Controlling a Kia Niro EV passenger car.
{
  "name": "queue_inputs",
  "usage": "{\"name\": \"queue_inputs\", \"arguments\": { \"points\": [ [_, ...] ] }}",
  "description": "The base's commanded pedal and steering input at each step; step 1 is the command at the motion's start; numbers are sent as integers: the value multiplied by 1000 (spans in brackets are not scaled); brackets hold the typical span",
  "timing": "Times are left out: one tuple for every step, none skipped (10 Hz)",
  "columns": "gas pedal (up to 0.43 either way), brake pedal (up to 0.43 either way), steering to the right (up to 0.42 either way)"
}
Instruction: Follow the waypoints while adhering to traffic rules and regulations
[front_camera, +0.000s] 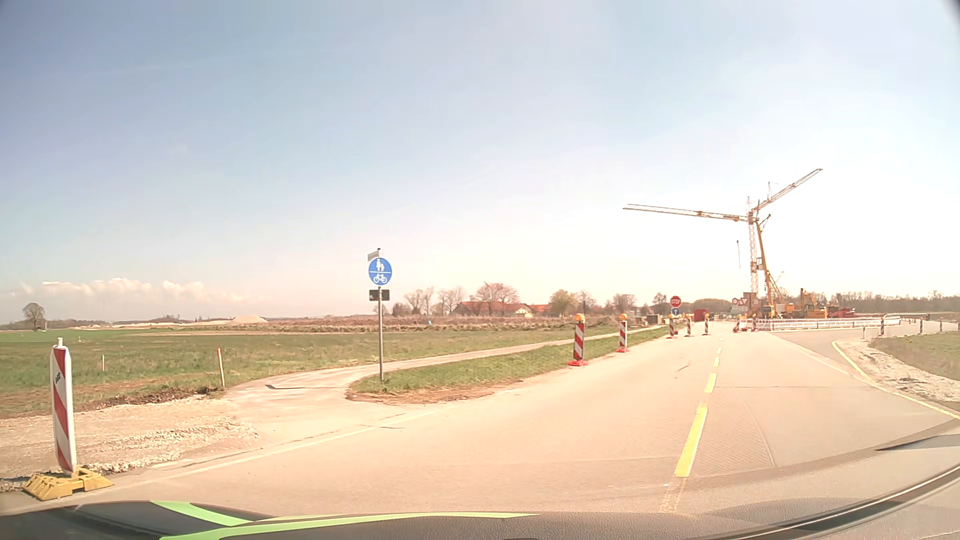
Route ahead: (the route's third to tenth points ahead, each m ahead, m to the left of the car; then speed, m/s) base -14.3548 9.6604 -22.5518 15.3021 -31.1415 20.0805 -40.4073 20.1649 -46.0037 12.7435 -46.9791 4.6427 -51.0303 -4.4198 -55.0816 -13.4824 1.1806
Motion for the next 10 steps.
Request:
{"name": "queue_inputs", "arguments": {
  "points": [
    [287,0,-969],
    [299,0,-969],
    [311,0,-969],
    [319,0,-969],
    [339,0,-970],
    [350,0,-970],
    [350,0,-970],
    [110,0,-970],
    [0,0,-970],
    [0,0,-970]
  ]
}}
